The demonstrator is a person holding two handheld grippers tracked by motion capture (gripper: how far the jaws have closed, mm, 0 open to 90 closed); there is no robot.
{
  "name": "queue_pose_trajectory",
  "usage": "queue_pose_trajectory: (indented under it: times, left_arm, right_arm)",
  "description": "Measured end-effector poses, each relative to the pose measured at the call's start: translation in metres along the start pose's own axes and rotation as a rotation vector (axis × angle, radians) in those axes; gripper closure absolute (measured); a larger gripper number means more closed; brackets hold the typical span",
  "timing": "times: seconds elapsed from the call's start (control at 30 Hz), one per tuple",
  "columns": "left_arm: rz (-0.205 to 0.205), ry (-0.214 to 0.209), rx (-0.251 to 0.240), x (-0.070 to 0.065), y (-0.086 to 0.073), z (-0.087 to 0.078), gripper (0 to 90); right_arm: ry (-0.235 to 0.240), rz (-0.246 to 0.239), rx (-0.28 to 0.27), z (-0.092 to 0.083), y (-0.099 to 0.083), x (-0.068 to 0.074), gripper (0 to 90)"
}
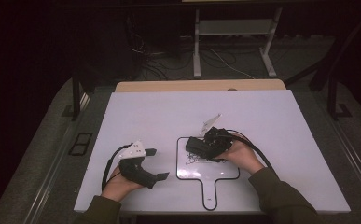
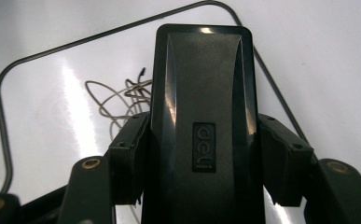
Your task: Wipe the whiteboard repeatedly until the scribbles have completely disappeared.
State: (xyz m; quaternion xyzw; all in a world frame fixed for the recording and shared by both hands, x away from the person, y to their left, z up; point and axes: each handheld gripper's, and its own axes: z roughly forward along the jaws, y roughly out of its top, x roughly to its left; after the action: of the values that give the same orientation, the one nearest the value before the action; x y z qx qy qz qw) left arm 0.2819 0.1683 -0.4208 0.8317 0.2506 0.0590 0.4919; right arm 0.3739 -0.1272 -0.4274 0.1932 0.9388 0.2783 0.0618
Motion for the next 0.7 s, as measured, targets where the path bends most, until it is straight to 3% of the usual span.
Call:
queue_pose_trajectory:
  times: [0.7]
  left_arm:
    - [0.004,0.002,-0.001,-0.001,0.001,0.0,0.0]
  right_arm:
    - [0.046,-0.124,0.013,0.002,0.007,0.038,39.0]
